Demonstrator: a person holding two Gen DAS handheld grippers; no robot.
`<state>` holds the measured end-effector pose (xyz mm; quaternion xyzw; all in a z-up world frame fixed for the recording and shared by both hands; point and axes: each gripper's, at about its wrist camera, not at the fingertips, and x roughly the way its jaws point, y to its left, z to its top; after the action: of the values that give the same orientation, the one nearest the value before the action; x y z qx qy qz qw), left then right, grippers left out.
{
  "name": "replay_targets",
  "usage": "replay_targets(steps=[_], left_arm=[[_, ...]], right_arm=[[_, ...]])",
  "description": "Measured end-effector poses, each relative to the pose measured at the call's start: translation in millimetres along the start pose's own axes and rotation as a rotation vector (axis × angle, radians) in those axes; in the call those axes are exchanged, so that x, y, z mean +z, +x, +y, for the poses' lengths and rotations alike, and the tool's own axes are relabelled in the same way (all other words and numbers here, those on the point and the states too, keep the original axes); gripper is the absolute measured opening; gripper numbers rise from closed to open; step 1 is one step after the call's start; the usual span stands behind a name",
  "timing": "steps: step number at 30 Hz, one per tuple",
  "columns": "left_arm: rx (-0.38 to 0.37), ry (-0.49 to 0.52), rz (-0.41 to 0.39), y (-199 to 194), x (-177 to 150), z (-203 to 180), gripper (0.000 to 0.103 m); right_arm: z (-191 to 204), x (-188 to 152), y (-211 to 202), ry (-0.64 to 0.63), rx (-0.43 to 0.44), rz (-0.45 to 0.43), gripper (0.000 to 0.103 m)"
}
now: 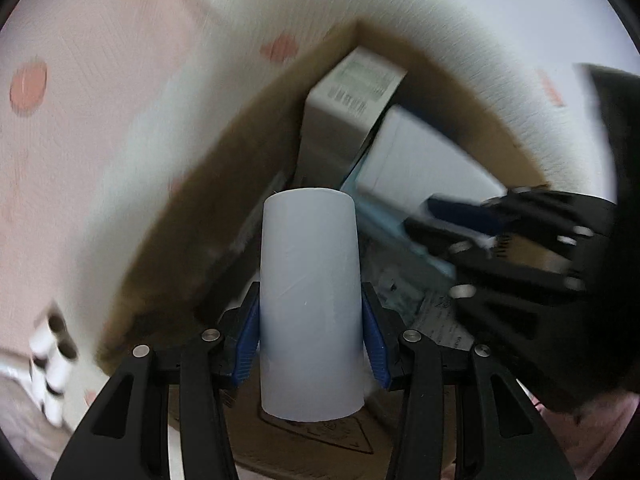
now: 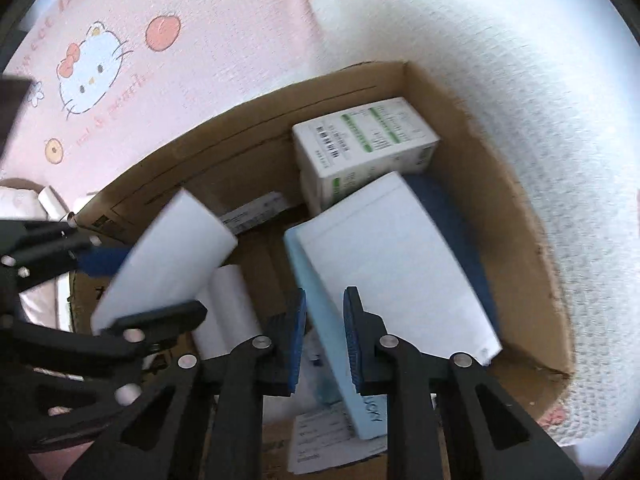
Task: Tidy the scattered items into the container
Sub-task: 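Lower the right gripper's tube into the box and open it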
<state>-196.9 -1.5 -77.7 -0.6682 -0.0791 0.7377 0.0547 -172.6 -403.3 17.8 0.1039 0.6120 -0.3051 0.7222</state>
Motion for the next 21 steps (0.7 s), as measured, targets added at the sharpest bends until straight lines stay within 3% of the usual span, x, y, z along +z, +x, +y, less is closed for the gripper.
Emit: replay_targets(steps=[3,9,13,16,21], left_arm=[[-0.038,-0.077,0.095,22.4,2.2,2.6,0.05],[0.009,-0.179,0.177,54.7,9.6,4.7,0.05],[0.015,-0.319,0.179,68.1,10.6,19.8,0.05],[-0.009,-0.432,0.173,76.8,8.0,30.9,0.05],[-0.021,-0.522,0.093,76.9,6.0,37.7,0.05]], right_arm=[[-3.0,-0.7,-4.5,0.018,0.013,-0.009,0.017],[-11.3,0.3,-23.3,0.061,-0.028,-0.069,0.017],[-13.9,2.9,-21.6,0.045,-0.054,-0.041,0.017],[-17.0,2.5,-11.6,0.048,-0.017,-0.012,0.017],[-23.0,3.2,-6.7,0.072,-0.019,0.01,0.017]])
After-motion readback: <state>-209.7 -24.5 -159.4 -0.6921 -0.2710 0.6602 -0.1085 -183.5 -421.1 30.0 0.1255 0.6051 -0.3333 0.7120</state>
